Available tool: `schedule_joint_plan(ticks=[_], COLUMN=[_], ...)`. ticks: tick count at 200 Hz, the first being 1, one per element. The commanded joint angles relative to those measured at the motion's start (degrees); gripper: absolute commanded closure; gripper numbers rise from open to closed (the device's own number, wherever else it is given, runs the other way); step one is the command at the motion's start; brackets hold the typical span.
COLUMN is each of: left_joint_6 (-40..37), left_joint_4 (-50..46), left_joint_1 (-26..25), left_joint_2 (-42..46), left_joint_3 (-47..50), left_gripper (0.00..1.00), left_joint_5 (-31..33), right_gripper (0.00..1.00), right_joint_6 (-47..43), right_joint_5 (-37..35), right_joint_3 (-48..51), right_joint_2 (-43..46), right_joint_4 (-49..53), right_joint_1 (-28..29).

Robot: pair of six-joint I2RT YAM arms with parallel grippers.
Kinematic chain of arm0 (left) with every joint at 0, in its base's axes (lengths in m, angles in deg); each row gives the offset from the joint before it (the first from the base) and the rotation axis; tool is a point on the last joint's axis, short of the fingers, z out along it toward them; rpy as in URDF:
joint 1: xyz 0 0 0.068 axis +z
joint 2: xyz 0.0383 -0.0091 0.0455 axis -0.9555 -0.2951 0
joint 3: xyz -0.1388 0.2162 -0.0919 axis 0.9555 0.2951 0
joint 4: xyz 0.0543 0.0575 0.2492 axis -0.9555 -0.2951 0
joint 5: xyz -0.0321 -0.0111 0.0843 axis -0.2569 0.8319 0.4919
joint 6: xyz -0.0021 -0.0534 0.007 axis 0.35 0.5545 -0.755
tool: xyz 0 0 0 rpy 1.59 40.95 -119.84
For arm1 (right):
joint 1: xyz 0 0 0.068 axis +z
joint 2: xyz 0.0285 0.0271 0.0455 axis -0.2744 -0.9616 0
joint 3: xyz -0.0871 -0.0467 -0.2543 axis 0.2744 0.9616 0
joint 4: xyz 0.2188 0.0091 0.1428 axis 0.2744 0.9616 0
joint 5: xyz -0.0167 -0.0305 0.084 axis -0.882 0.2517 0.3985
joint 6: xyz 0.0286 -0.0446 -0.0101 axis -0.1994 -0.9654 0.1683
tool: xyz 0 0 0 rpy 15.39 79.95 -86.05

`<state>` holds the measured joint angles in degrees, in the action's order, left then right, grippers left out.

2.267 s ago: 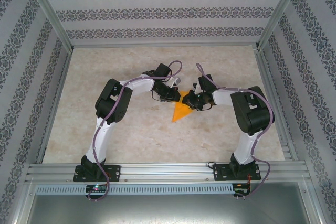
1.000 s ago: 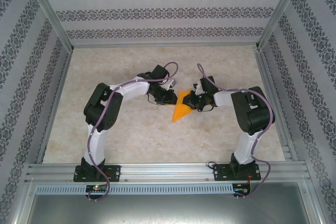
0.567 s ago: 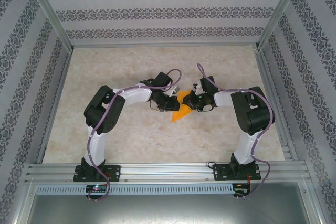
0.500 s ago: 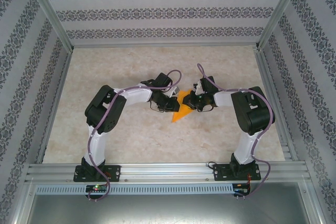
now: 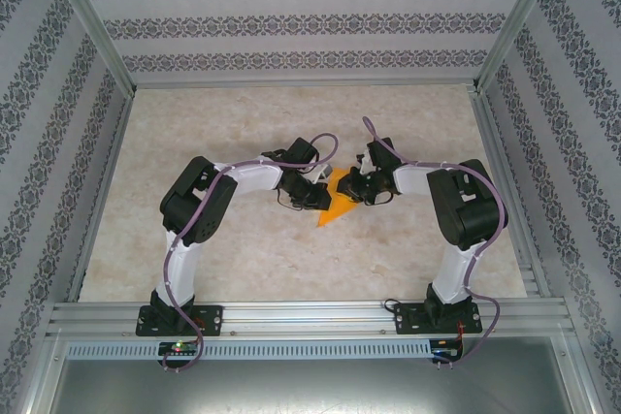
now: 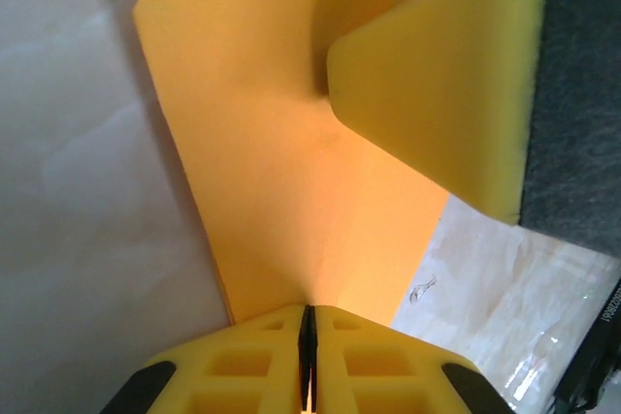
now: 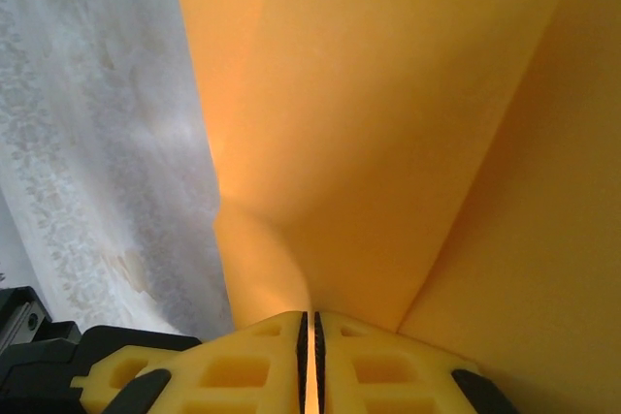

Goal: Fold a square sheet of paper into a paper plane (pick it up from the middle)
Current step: Fourth fold the wing at the center of the table.

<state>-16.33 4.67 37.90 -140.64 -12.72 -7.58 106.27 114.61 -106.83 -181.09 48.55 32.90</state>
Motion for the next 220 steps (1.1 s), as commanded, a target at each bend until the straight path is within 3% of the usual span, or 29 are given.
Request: schedule_joint_plan(ticks=[1, 220], left_joint_6=[-4.2, -7.3], left_joint_4=[-6.8, -7.9], left_joint_1=[-0.6, -0.5], left_joint_2=[-2.9, -3.0], left_joint_3=[3.2, 8.3], left_gripper=[0.87, 0.89], left_joint_5=[8.4, 9.2], right_gripper=[0.86, 0.87], right_joint_6=[-2.0, -10.3], right_joint_5=[-4.0, -15.4], right_joint_3=[-2.2, -22.2], right_joint_2=[-0.8, -10.8], right_joint_4=[4.3, 17.3], right_joint_1=[-1.4, -7.5])
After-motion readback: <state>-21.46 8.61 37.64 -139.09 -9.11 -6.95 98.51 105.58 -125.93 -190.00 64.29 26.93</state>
